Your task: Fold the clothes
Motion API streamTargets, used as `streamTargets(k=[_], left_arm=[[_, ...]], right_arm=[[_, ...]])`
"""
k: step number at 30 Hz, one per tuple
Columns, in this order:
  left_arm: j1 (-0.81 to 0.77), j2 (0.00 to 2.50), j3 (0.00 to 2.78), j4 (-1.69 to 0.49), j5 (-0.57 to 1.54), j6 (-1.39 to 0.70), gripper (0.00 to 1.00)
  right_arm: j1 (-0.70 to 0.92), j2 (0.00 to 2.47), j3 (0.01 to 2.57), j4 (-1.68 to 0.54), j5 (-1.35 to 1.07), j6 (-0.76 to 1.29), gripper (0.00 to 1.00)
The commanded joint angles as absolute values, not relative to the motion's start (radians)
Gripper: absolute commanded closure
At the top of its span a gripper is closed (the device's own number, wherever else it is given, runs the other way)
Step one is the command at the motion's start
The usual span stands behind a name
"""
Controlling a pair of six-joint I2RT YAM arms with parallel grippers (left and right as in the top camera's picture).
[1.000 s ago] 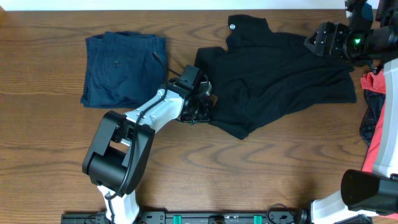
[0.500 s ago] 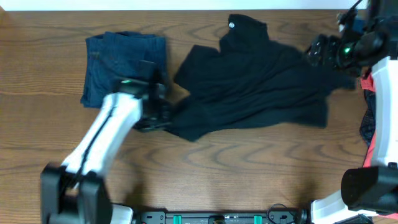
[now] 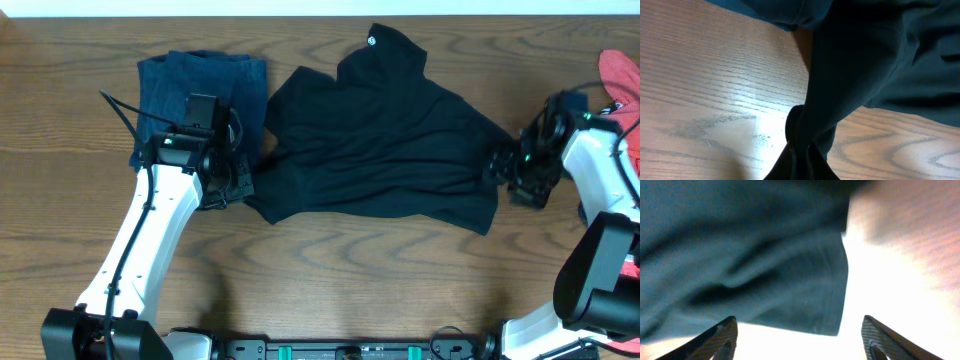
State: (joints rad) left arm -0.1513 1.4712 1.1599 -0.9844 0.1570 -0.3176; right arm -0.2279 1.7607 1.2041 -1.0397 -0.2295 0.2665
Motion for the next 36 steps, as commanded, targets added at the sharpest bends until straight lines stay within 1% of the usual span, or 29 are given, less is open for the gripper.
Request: streamTargets(k=[1,5,6,7,9,13,15,16,18,19,21,22,25,29,30,31,34,36], left_arm=[[-0.146,1.470,1.163,-0.986,0.141,-0.312,0.94],[-0.146,1.470,1.163,-0.983,0.141,-0.313,0.94],[-0.146,1.470,1.163,-0.982,0.141,-0.312,0.94],[-0.146,1.470,1.163,-0.979,0.141,-0.313,0.94],[-0.146,1.470,1.163,-0.978,0.141,-0.313,0.94],[-0.146,1.470,1.163,-0.971,0.141,-0.312,0.94],[-0.146,1.470,1.163,-0.966,0.141,-0.312,0.94],[-0.146,1.470,1.163,-0.963,0.141,-0.312,0.94],[-0.146,1.470,1.163,-0.960,0.141,-0.312,0.94],[-0.146,1.470,1.163,-0.960,0.141,-0.312,0.94],[-0.146,1.470,1.163,-0.959,0.141,-0.312,0.94],[-0.146,1.470,1.163,-0.959,0.141,-0.312,0.94],[-0.147,1.470,1.163,-0.956,0.141,-0.312,0.94],[-0.147,1.470,1.163,-0.952,0.141,-0.312,0.94],[-0.147,1.470,1.163,-0.949,0.141,-0.312,0.94],[-0.147,1.470,1.163,-0.948,0.141,-0.312,0.94],[-0.147,1.470,1.163,-0.949,0.141,-0.312,0.94],[-0.147,1.470,1.163,-0.949,0.141,-0.312,0.94]], right_arm=[[-0.233,1.758,1.134,-1.055,-0.242,0.253,0.28],[-0.228,1.758,1.055,-1.090,-0.309,0.204,0.28],[-0.224,1.758,1.032,-1.092,-0.315,0.203,0.26],[-0.222,1.758,1.009,-1.091,-0.314,0.199,0.22],[-0.221,1.758,0.951,-1.047,-0.311,0.194,0.17],[-0.223,1.758,0.869,-0.916,-0.350,0.201,0.15],[-0.223,1.758,0.848,-0.865,-0.366,0.220,0.16],[-0.223,1.758,0.842,-0.841,-0.367,0.228,0.18],[-0.223,1.758,0.841,-0.805,-0.368,0.232,0.31],[-0.223,1.758,0.842,-0.794,-0.368,0.232,0.33],[-0.226,1.758,0.851,-0.771,-0.367,0.231,0.28],[-0.229,1.758,0.858,-0.769,-0.370,0.233,0.27],[-0.231,1.758,0.879,-0.774,-0.374,0.239,0.29],[-0.231,1.758,0.883,-0.766,-0.374,0.250,0.43],[-0.231,1.758,0.883,-0.765,-0.374,0.250,0.52],[-0.231,1.758,0.883,-0.767,-0.375,0.250,0.66],[-0.236,1.748,0.897,-0.817,-0.375,0.224,0.97],[-0.244,1.721,0.923,-0.850,-0.374,0.195,0.99]])
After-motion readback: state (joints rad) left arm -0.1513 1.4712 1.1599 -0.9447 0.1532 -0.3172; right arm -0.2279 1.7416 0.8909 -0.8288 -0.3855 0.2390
